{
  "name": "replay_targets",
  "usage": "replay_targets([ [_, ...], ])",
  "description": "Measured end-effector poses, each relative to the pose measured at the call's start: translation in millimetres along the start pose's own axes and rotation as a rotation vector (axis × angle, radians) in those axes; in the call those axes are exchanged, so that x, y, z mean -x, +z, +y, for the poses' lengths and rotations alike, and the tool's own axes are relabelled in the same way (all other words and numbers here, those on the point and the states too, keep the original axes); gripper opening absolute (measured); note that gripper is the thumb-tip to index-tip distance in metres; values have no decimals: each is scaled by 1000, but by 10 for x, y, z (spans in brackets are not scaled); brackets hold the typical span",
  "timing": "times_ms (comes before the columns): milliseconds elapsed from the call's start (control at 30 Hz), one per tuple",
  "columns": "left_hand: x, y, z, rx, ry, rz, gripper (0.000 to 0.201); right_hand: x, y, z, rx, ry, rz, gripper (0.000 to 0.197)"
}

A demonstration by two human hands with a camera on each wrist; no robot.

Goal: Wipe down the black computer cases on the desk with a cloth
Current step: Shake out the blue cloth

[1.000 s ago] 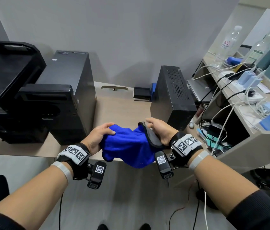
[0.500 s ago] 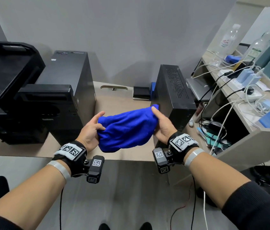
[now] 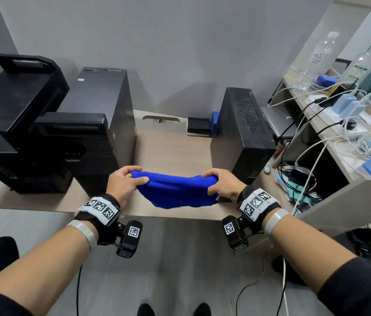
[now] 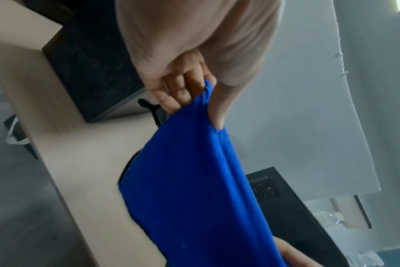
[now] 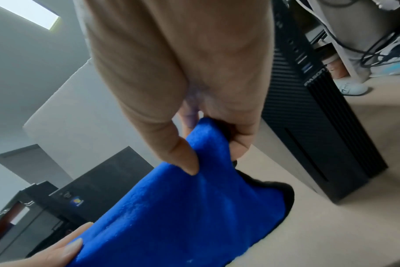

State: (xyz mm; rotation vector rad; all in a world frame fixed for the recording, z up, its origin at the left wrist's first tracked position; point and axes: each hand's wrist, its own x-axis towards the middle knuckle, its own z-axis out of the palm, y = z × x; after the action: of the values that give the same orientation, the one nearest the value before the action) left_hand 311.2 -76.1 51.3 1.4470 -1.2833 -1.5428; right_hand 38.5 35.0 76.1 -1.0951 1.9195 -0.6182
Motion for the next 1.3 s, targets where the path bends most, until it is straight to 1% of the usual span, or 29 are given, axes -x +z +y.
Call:
replay_targets([
  [67, -31, 17, -45, -98, 4, -43, 42, -6, -3, 100, 59, 52, 55, 45],
  [167, -108, 62, -92, -307, -52, -175, 56, 26, -28, 245, 65, 93, 127, 27],
  [200, -125, 91, -100, -406, -62, -214, 56, 44, -46, 301, 69, 95, 154, 21],
  [233, -138, 122, -111, -519, -61, -251, 53, 56, -69, 362, 88, 95, 169, 14],
  [267, -151, 159, -131, -616, -53, -290, 44, 70, -94, 424, 108, 97, 184, 9],
  [333, -124, 254, -141, -733, -31, -341, 13, 134, -143, 550, 161, 135, 210, 9],
  [367, -96, 305, -143, -738, -35, -363, 8, 176, -168, 629, 188, 161, 234, 12],
  [400, -91, 360, -169, -716, -40, -396, 15, 204, -196, 724, 205, 190, 256, 16],
  [467, -91, 505, -252, -610, -90, -480, 19, 256, -264, 934, 133, 243, 283, 22],
  [500, -67, 612, -310, -535, -139, -513, 20, 299, -287, 1065, 62, 272, 292, 26],
  [600, 88, 984, -459, -250, -362, -505, 18, 400, -311, 1390, -108, 340, 343, 39],
  [667, 254, 1313, -526, -199, -442, -502, 16, 453, -302, 1580, -234, 380, 383, 40],
  [700, 344, 1480, -540, -193, -468, -516, 17, 491, -286, 1623, -308, 397, 394, 37],
  [733, 432, 1674, -561, -180, -488, -545, 19, 510, -282, 1687, -404, 402, 378, 31],
  [767, 517, 1863, -573, -153, -514, -597, 24, 557, -289, 1695, -522, 411, 302, 25],
  [800, 589, 2051, -594, -130, -537, -669, 33, 595, -290, 1698, -646, 415, 185, 23],
  [833, 644, 2228, -616, -114, -548, -738, 45, 628, -301, 1712, -713, 394, 67, 25],
  [867, 669, 2391, -637, -98, -557, -806, 59, 640, -313, 1743, -716, 342, -18, 26],
  [900, 686, 2544, -637, -97, -562, -842, 69, 638, -345, 1808, -661, 280, -42, 26],
  [933, 675, 2670, -651, -94, -573, -847, 74, 609, -387, 1907, -567, 212, -3, 28],
  [967, 669, 2786, -645, -118, -563, -811, 73, 582, -463, 2004, -461, 164, 69, 29],
  [1000, 655, 2909, -649, -148, -525, -760, 63, 551, -565, 2095, -403, 145, 133, 30],
  [1067, 575, 3034, -747, -232, -393, -633, 22, 515, -726, 2207, -457, 168, 193, 31],
  [1100, 513, 3096, -843, -280, -315, -604, 42, 515, -820, 2221, -536, 182, 209, 30],
  [1133, 451, 3151, -963, -317, -262, -620, 71, 499, -902, 2264, -615, 206, 218, 31],
  [1167, 425, 3213, -1042, -284, -240, -661, 87, 495, -981, 2293, -696, 222, 209, 34],
  [1200, 417, 3276, -1104, -254, -231, -701, 87, 469, -1041, 2342, -762, 242, 193, 36],
  [1233, 427, 3360, -1143, -214, -226, -741, 74, 444, -1109, 2405, -805, 255, 176, 36],
  [1300, 446, 3512, -1194, -201, -238, -710, 41, 371, -1212, 2567, -779, 292, 183, 29],
])
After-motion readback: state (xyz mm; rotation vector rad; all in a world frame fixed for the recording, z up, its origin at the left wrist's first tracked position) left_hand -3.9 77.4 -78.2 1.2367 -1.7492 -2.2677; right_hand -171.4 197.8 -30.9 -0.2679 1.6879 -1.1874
